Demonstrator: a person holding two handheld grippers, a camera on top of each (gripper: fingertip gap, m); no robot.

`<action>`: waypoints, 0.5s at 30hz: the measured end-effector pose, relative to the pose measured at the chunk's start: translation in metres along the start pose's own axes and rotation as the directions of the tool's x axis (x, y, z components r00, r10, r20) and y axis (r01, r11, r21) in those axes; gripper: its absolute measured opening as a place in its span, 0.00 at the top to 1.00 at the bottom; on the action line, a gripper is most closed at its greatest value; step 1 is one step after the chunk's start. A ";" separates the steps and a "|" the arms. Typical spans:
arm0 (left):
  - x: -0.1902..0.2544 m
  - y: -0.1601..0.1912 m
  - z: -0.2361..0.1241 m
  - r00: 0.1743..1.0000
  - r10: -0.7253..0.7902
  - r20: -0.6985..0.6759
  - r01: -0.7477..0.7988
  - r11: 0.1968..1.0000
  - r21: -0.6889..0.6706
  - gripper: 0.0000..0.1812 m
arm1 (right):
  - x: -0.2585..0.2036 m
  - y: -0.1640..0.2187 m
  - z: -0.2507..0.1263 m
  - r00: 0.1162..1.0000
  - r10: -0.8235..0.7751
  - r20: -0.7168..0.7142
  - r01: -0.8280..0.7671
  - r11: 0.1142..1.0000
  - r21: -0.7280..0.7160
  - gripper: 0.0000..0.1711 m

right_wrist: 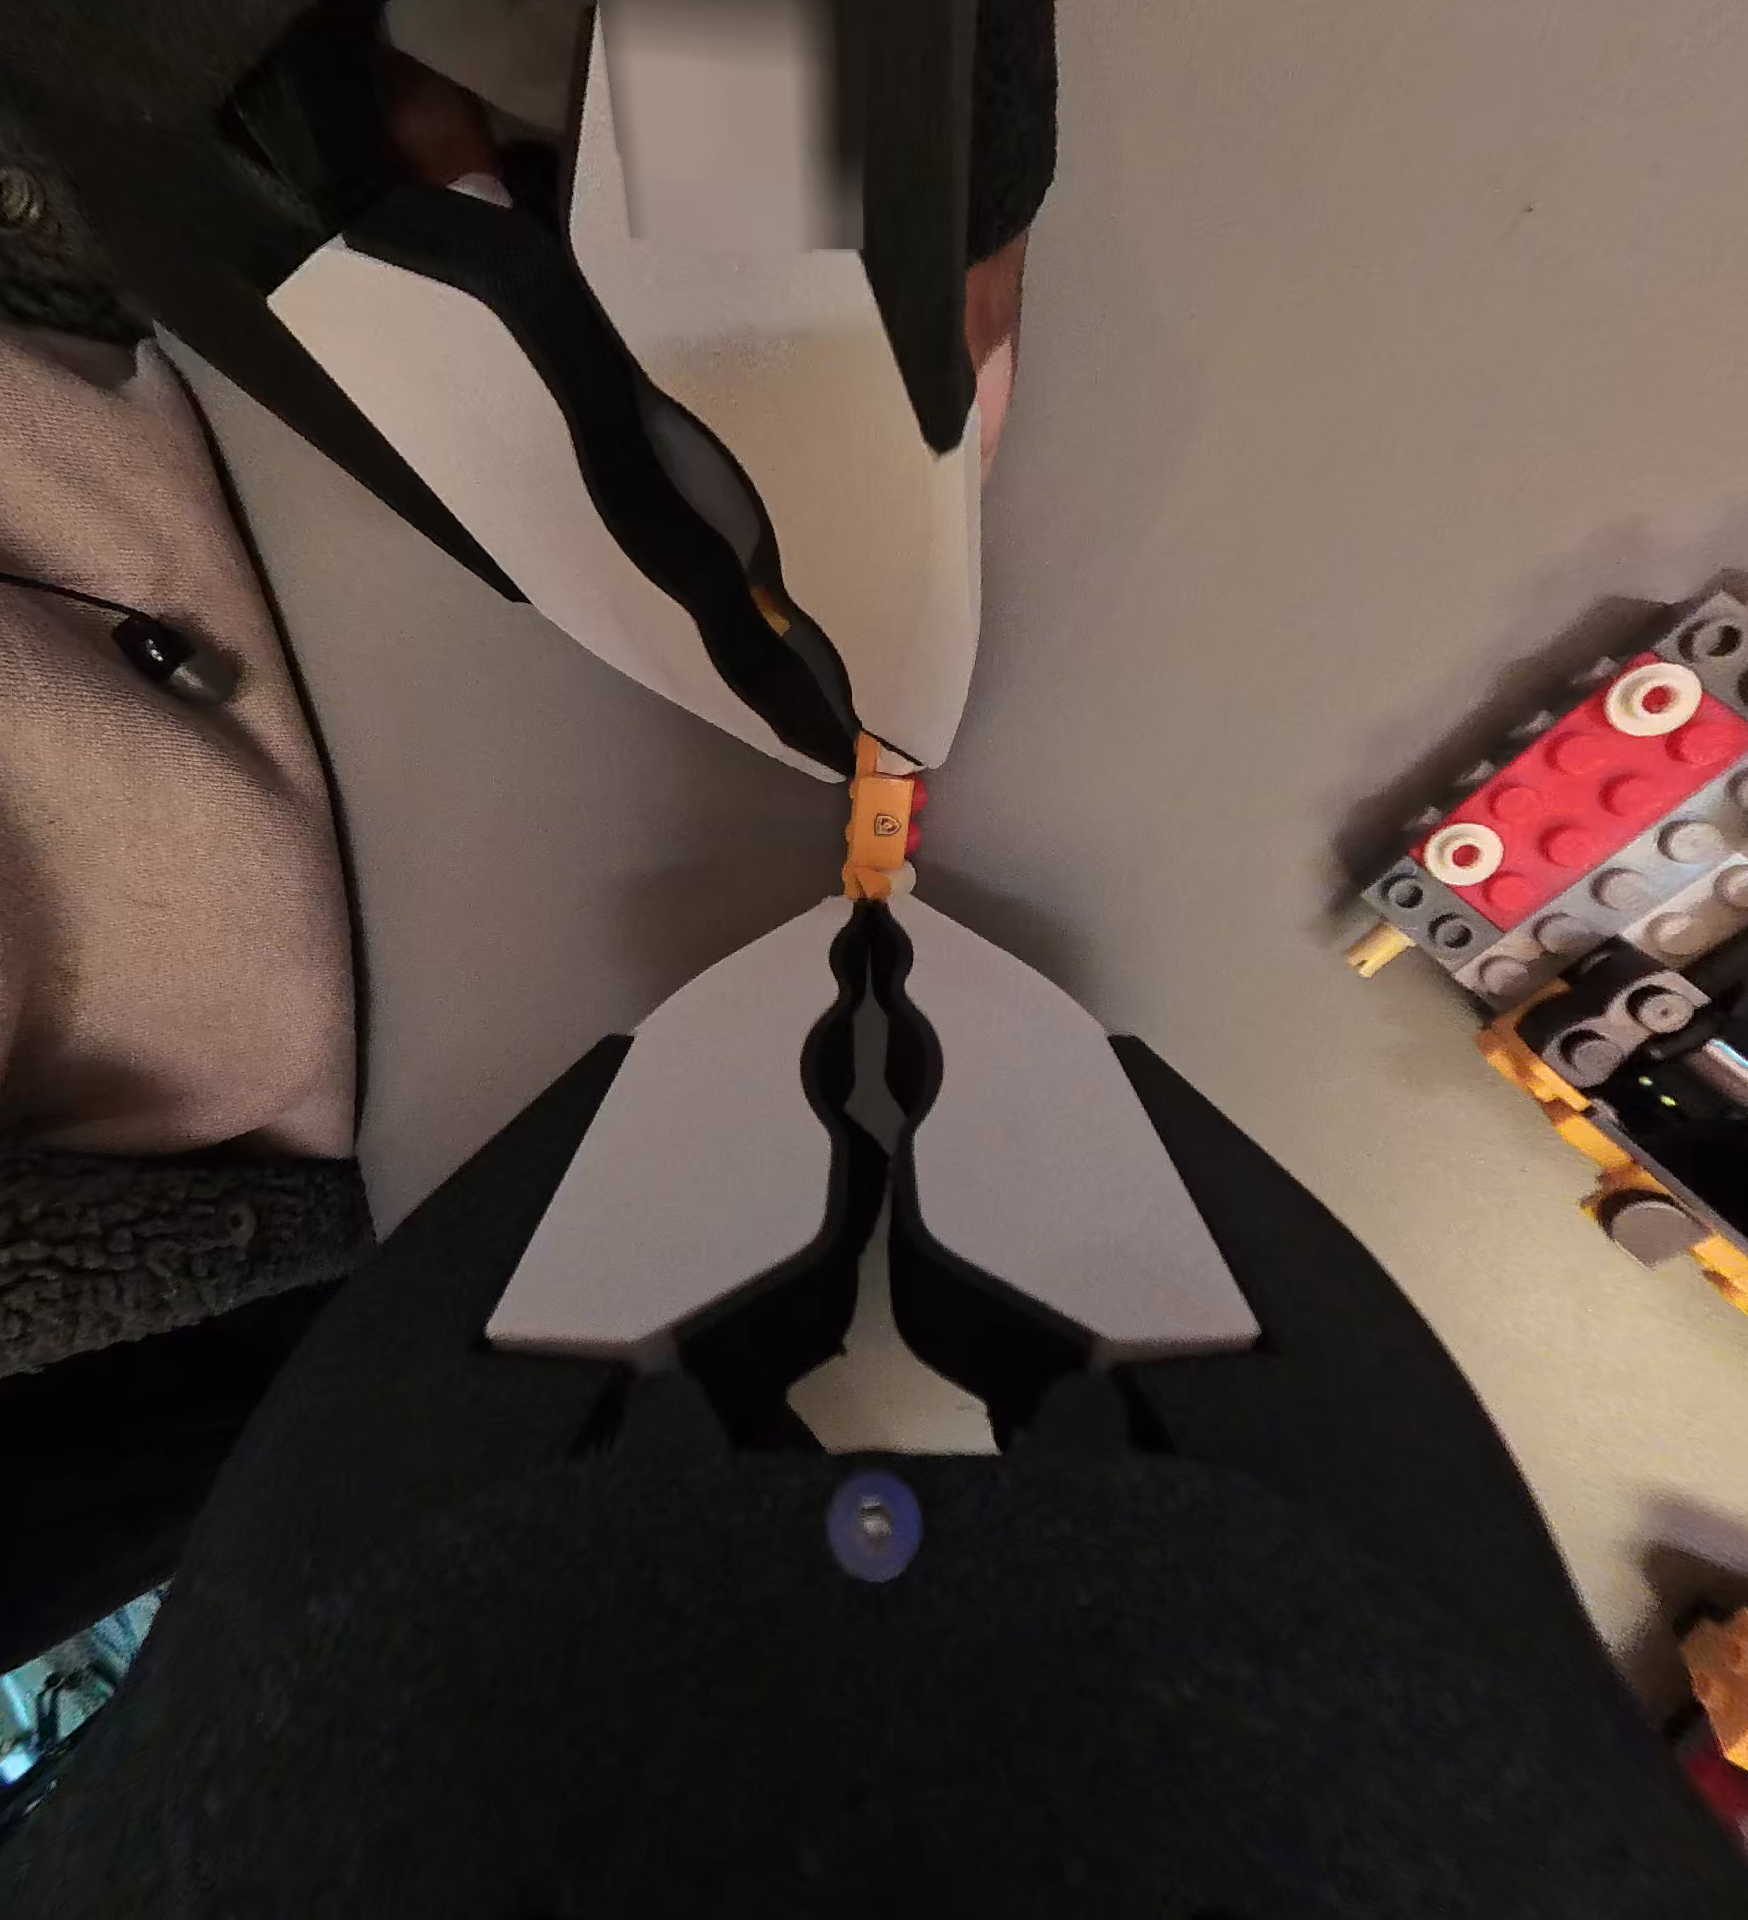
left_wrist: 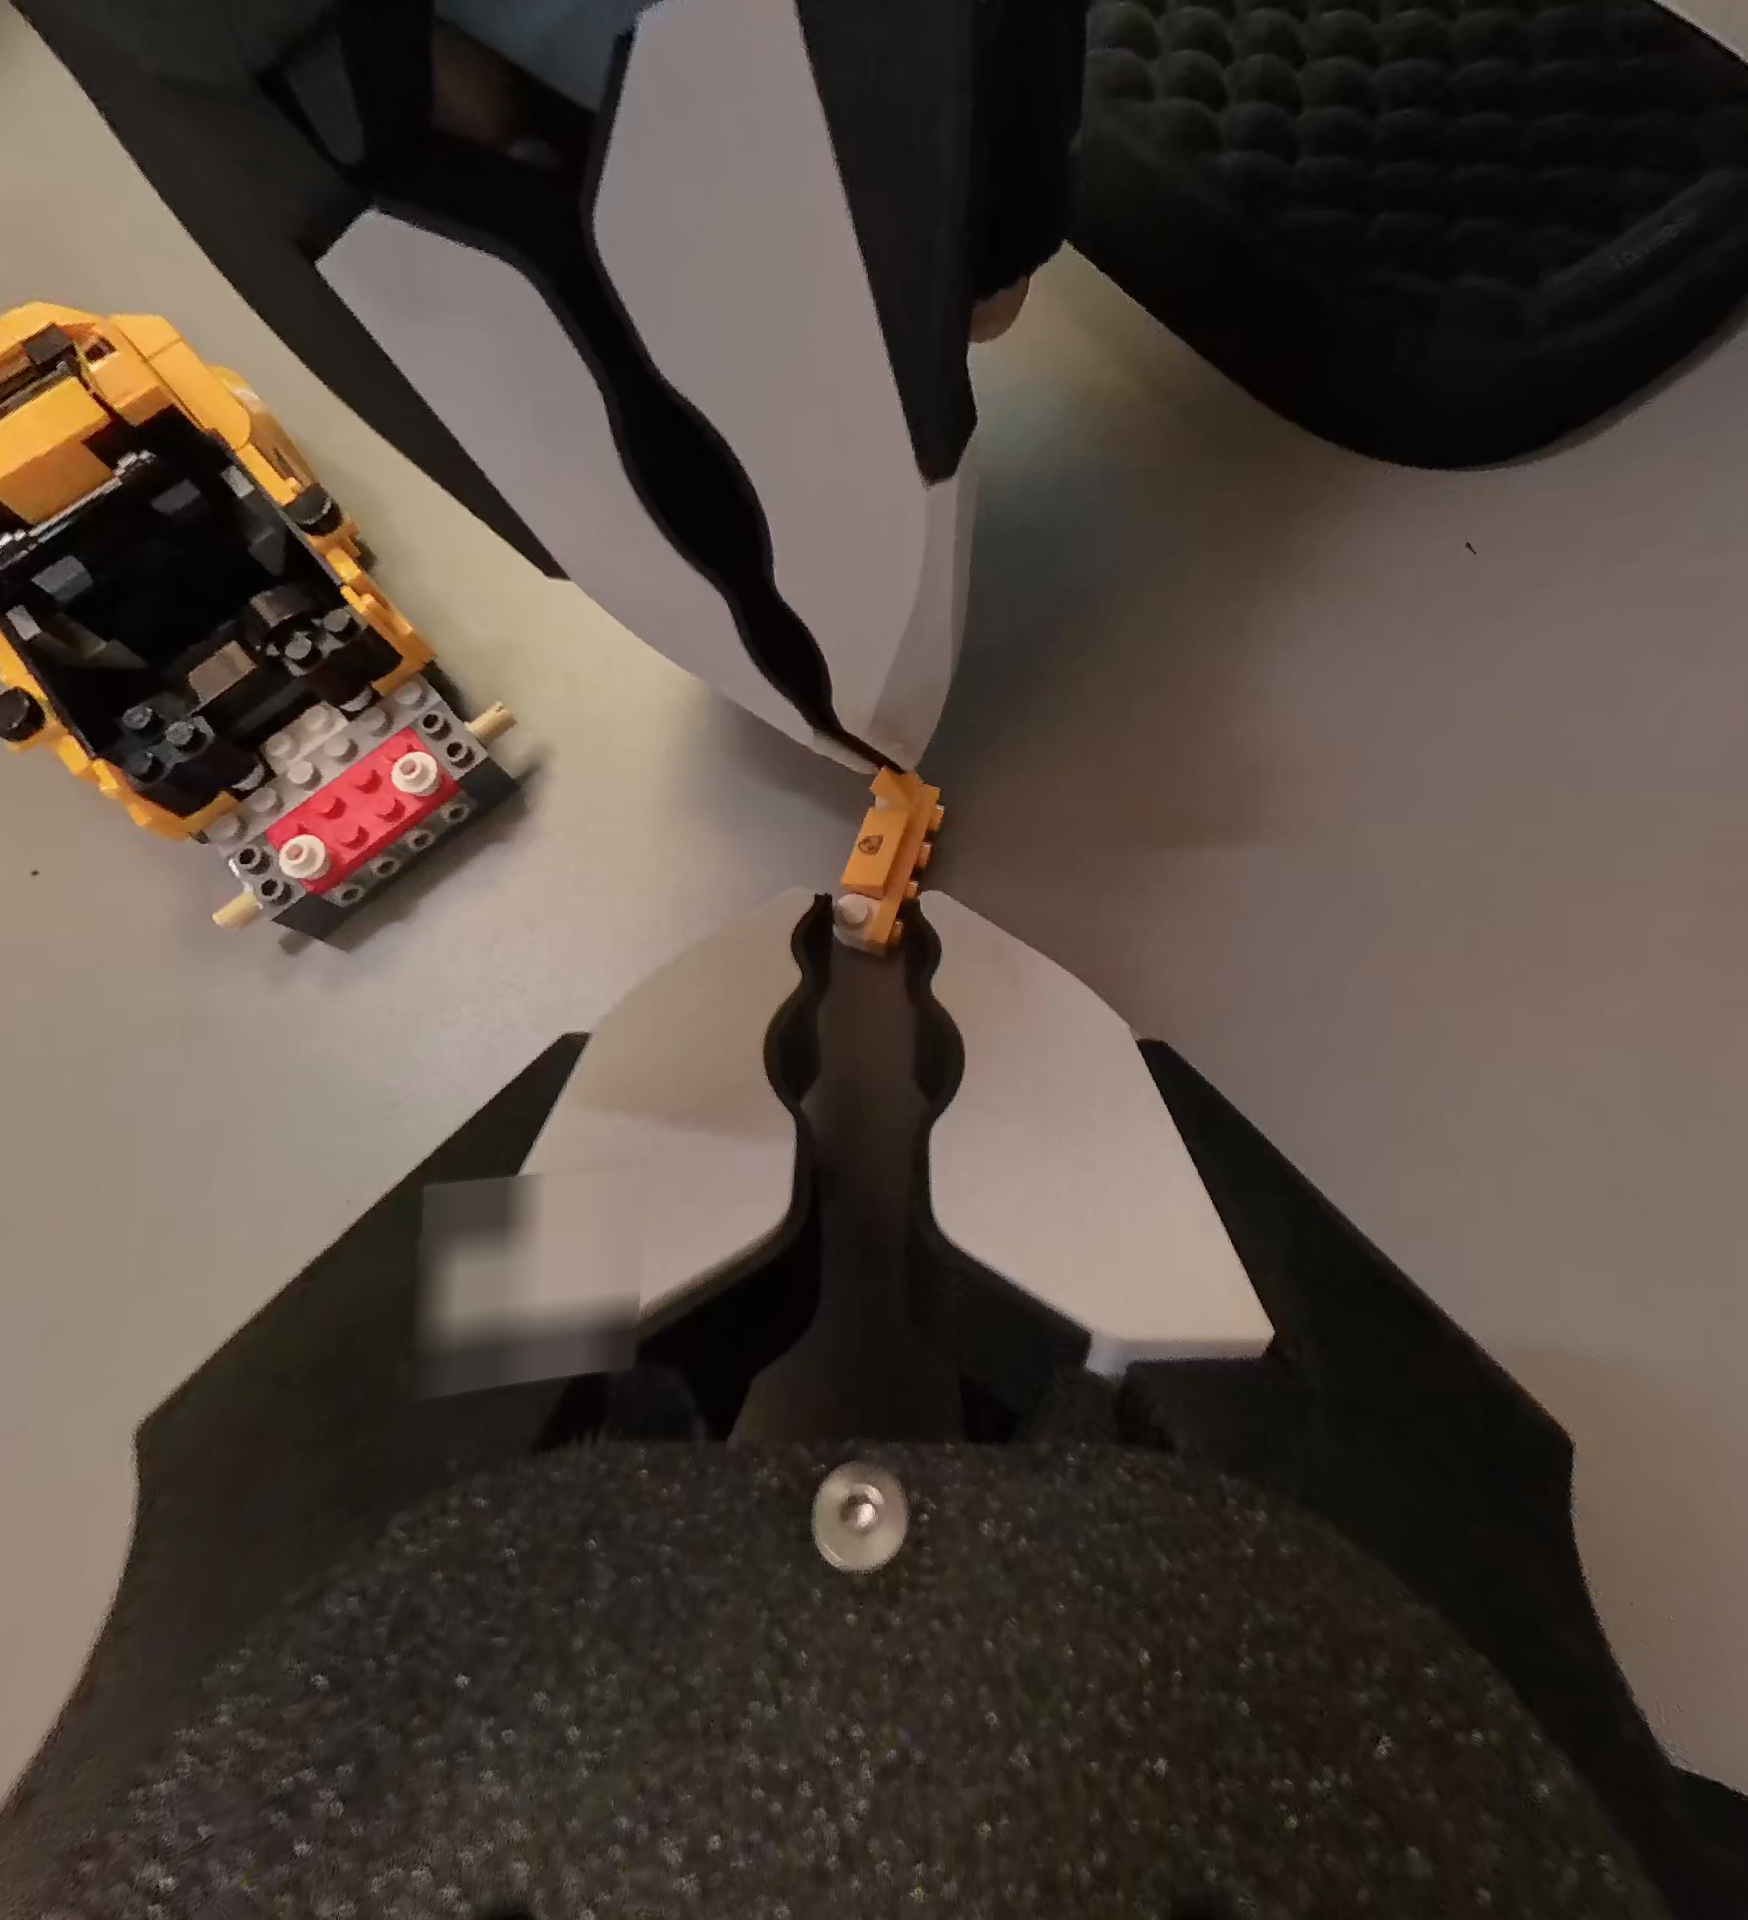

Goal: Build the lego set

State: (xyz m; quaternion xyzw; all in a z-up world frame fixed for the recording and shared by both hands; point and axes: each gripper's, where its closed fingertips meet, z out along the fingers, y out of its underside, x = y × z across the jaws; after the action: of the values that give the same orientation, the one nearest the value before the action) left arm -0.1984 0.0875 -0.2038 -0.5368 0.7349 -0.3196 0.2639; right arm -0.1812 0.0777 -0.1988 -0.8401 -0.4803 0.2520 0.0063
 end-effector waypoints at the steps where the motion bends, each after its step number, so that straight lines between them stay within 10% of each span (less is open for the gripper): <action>1: 0.000 0.000 0.000 1.000 0.000 0.000 0.000 1.000 0.000 0.93 | 0.000 0.000 0.000 1.000 0.001 0.002 -0.001 1.000 -0.003 1.00; 8: -0.002 -0.003 -0.004 1.000 -0.023 -0.007 0.023 0.999 0.023 0.92 | -0.004 -0.002 -0.007 1.000 0.002 0.007 -0.002 0.999 0.044 1.00; 15: 0.000 -0.040 -0.028 0.989 -0.110 -0.094 0.131 0.955 0.268 0.93 | -0.022 -0.033 -0.050 0.998 0.054 0.044 -0.069 0.854 0.515 1.00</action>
State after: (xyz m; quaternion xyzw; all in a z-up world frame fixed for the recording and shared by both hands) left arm -0.1941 0.0845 -0.1557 -0.5262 0.6594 -0.4541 0.2864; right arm -0.1952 0.0890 -0.1381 -0.8190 -0.3681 0.3834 0.2164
